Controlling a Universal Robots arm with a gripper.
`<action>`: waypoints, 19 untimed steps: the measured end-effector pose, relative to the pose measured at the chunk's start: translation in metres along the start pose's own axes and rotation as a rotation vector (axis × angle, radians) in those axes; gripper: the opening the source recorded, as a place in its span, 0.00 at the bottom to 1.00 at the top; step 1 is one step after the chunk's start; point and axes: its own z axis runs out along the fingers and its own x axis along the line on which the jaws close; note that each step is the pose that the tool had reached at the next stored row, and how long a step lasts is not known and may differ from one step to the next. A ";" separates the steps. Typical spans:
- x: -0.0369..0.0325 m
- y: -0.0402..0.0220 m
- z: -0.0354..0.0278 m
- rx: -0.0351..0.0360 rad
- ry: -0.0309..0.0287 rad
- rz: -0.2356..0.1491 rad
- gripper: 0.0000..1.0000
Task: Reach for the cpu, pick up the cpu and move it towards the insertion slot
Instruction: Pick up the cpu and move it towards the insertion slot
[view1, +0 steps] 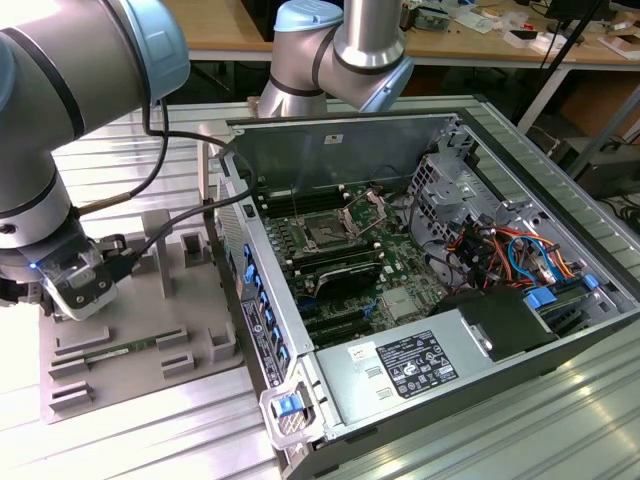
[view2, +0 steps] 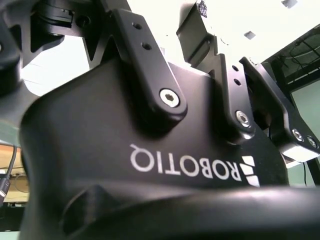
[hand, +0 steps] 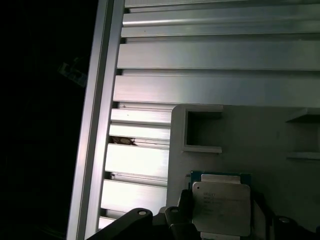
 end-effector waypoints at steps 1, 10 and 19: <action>0.0000 0.0001 -0.0007 -0.0001 -0.0002 0.000 0.55; -0.0001 0.0005 -0.0038 0.0000 -0.0001 0.000 0.55; -0.0001 0.0018 -0.0134 -0.0001 -0.0001 0.000 0.55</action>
